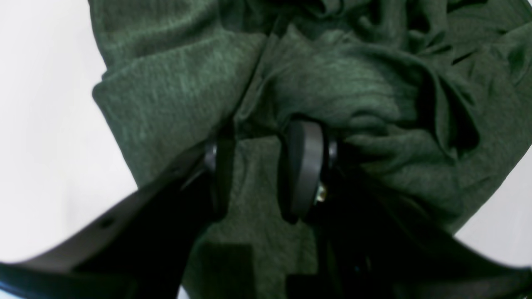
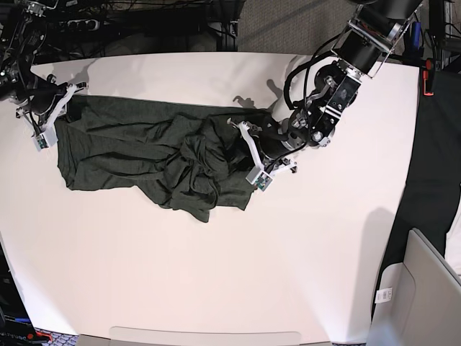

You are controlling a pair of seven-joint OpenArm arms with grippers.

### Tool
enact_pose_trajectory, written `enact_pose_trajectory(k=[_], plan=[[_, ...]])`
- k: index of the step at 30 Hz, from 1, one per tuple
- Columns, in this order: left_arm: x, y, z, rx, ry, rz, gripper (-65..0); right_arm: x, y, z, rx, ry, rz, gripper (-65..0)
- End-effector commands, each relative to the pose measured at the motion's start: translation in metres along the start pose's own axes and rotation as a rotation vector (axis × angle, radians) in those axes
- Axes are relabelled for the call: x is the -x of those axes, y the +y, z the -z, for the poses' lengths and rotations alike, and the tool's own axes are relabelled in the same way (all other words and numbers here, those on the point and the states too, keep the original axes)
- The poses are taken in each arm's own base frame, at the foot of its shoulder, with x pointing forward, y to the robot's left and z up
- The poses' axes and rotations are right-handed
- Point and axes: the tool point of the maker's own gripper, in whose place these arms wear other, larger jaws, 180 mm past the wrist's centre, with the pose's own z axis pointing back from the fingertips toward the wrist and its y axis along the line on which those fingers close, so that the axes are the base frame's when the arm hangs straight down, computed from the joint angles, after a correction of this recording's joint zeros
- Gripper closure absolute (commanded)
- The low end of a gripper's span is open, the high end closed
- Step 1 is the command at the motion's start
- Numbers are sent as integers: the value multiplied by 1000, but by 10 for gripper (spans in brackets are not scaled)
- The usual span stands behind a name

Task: Fold the T-shirt properly
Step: 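Release the fabric and reposition the left gripper on the folded edge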

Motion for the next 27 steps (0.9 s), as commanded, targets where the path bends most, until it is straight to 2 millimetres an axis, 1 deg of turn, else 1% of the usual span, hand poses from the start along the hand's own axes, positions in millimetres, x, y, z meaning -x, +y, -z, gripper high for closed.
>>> enact_pose_trajectory(k=[1,3,6,10,11,12,13,18,19,20,22,24,26,27], plan=[[32,1,-5,-14,134,13,-220,-18,-8,-4,10,-61,-8,-6],[24,-6,-7,2,119,24,-220,-17,-17,2,10,-62,32,-6],[26,-16,-10,19,113,23,-220,-17,-45,-2,48,-67,92,-7],[28,-16,-10,18,117,21,-220,-26,-57,-3,40,-60,124,-7],[28,-16,-10,19,118,20,-220,-28,-60,-4,45,-59,121,-17],[28,-16,-10,19,118,20,-220,-29,-61,-5,48,-60,118,-41],[28,-16,-10,19,118,20,-220,-29,-63,-7,54,-58,113,-79],[28,-16,-10,19,116,20,-220,-38,-65,-9,59,-74,96,-340],[28,-16,-10,19,116,20,-220,-38,-66,-9,59,-74,100,-372],[28,-16,-10,19,116,20,-220,-40,-67,-9,59,-79,98,-388],[27,-17,-10,20,114,21,-220,-41,-67,-10,62,-81,98,-371],[23,-21,-11,27,100,26,-220,-45,-69,-10,67,-88,95,-333],[15,-32,-16,49,68,36,-220,-43,-70,-9,65,-84,104,-289],[6,-39,-19,63,43,47,-220,-41,-70,-7,61,-80,112,-270]])
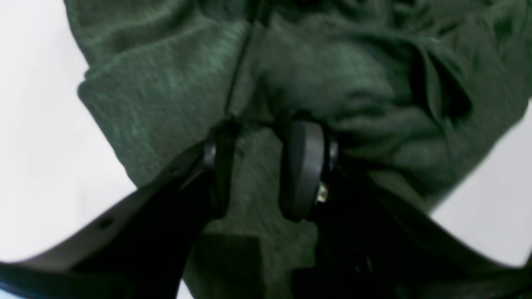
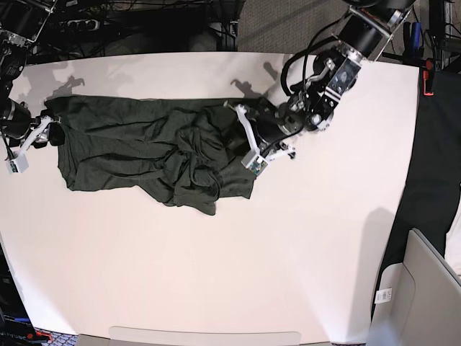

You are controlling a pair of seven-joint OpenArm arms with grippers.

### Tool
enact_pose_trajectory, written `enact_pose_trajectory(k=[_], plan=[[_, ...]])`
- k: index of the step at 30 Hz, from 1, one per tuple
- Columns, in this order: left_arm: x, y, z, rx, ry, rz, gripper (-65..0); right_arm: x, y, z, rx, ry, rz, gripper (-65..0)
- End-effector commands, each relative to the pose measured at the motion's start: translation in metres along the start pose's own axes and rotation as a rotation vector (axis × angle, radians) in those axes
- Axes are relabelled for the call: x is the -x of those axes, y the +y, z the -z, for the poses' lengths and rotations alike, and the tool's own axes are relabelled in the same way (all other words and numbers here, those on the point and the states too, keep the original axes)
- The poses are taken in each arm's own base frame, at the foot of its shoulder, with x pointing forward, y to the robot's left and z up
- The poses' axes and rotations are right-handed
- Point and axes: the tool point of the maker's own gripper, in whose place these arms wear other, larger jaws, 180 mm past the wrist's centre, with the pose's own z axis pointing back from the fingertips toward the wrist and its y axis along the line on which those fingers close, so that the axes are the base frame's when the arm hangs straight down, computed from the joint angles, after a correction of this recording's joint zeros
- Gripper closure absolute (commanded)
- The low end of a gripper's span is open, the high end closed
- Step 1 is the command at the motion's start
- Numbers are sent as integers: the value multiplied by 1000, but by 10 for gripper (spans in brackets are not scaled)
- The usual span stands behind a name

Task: Fold the T-shirt properly
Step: 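Release the fabric and reposition the left gripper on the folded edge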

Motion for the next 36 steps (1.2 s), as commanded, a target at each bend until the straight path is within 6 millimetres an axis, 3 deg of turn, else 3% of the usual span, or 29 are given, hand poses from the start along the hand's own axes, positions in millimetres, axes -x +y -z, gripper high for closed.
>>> enact_pose_trajectory(k=[1,4,8,12,19,23,29,36], plan=[[-7,-11,-5,31,-11,21,-220,-12,-5,-6,8,-35,-15,-257],[-17,-25,-11,58,-48,36,-220,-11,-5,-3,1,-34,0,-249],[-22,-30,-12,68,-62,39,-220,-10,-1,0,-11,-36,10,-249],[-23,-27,-11,61,-66,38,-220,-8,1,1,-15,-32,12,-249],[-22,3,-8,8,-33,54,-221,-8,2,1,-16,-33,10,-249],[-44,-12,-19,32,-95,95,-221,-8,2,1,-16,-33,10,-249],[-36,-18,-19,44,-79,82,-221,-7,2,1,-16,-31,10,-249],[-50,-14,-29,29,-122,71,-255,-7,2,1,-16,-31,10,-249]])
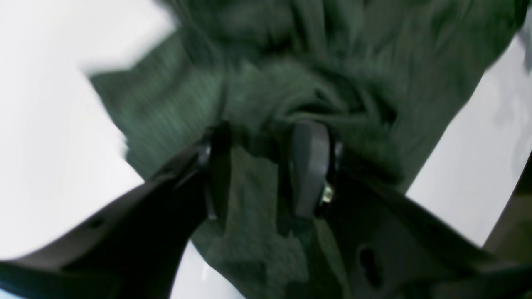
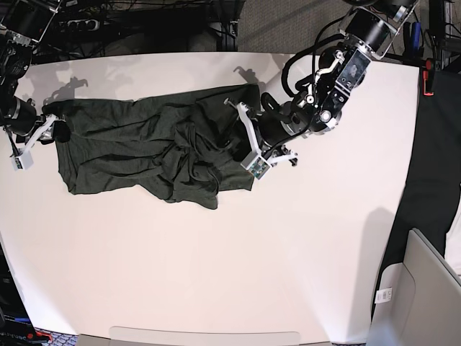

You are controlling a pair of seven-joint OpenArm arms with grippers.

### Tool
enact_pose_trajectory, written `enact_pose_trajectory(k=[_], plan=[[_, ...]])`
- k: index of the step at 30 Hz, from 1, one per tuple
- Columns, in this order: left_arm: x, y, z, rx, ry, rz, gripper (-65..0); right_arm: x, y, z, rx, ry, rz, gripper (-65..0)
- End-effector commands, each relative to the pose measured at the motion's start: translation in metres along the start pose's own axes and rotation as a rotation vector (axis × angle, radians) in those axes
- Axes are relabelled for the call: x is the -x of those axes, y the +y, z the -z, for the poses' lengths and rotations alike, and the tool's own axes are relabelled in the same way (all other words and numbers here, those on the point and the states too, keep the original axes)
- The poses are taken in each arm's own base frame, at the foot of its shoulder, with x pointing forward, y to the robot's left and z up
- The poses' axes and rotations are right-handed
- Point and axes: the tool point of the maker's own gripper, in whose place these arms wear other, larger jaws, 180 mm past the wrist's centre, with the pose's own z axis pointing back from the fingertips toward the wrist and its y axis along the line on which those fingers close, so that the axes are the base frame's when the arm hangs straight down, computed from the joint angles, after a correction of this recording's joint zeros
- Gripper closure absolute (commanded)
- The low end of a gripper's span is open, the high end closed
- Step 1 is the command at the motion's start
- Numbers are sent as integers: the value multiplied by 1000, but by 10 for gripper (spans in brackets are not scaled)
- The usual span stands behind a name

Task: Fold the T-shirt properly
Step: 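Release the fabric and reposition the left gripper on the folded edge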

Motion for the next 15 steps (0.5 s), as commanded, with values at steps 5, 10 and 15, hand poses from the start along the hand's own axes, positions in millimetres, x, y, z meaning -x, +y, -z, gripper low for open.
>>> enact_pose_trajectory(k=[5,10,15], plan=[[-7,-14,3,32,-35,-24,-256,-18,-4,-9,12,-47,-29,-249],[-9,-19,6,40,-40,-34,-258,-19,-4,-9,12,-50,-30,-249],[2,-16,6,34,24,-38,-293,-17,-4,-9,11,-47,-28,-249]])
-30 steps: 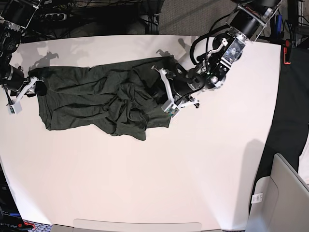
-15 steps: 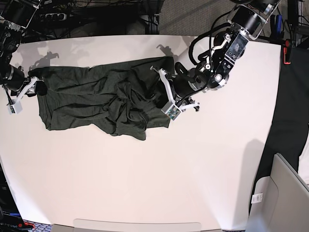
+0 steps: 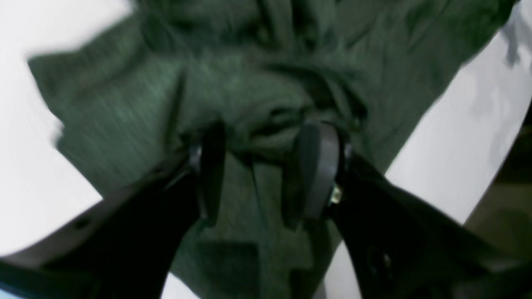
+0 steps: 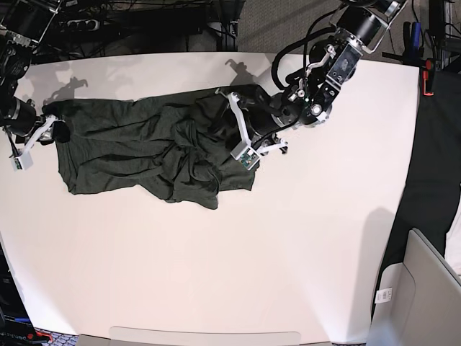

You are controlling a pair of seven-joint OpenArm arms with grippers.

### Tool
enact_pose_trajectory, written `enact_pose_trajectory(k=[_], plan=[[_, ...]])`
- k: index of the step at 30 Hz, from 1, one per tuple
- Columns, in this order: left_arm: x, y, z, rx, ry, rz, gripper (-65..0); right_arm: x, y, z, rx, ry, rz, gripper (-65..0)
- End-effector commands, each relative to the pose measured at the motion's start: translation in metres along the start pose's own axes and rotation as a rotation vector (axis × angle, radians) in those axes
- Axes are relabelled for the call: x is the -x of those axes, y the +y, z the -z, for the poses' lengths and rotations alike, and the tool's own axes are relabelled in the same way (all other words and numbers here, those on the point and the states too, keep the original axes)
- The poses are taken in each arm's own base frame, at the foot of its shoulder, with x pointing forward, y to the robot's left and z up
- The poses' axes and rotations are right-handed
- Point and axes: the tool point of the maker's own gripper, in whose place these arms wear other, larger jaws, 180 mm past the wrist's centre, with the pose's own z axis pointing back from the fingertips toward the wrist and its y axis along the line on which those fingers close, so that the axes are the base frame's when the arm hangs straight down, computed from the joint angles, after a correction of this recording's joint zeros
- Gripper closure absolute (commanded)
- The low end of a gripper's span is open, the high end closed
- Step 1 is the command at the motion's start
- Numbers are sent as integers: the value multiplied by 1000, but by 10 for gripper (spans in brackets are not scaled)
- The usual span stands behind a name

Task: Fold the T-shirt properly
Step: 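Release the fabric and reposition the left gripper on the folded edge, then grasp the folded edge with the left gripper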

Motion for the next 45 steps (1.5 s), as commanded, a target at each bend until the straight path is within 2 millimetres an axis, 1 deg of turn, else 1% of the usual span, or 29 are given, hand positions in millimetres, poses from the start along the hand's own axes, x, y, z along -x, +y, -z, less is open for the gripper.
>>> enact_pose_trajectory(k=[1,3,4,8,10,15,17,19,21,29,36,39,41,45], plan=[[-18,3,-3,-3,-50,10,-296,-17,-3,-9,9,-47,-27,-249],[-15,5,-3,-6,-36,7,-297,-17,-3,-9,9,-48,-28,-249],[-16,10,-5,-19,-37,-3,-298,-17,-3,-9,9,-48,-28,-249],[-23,28,-8,-62,-44,-81,-300,-18,-3,-9,10,-50,-30,-249],[-27,29,-7,-66,-52,-109,-300,-18,-3,-9,10,-50,-30,-249],[-33,23,-4,-51,-66,-122,-300,-18,-3,-9,10,-51,-30,-249],[-33,22,-4,-50,-66,-122,-300,-18,-3,-9,10,-51,-30,-249],[-26,19,-4,-46,-56,-130,-300,-18,-3,-9,10,-51,-30,-249],[-25,17,-4,-43,-55,-133,-300,-18,-3,-9,10,-51,-30,-249],[-32,3,-1,23,-84,-191,-298,-19,0,-7,0,-58,-23,-249],[-34,2,0,31,-91,-202,-296,-17,1,-6,-1,-55,-21,-248],[-33,-3,6,43,-89,-230,-296,-17,1,-6,-1,-55,-21,-248],[-28,-8,10,52,-83,-249,-282,-18,1,-6,-1,-57,-22,-248],[-30,-10,10,56,-87,-252,-256,-18,1,-6,-1,-57,-22,-248]])
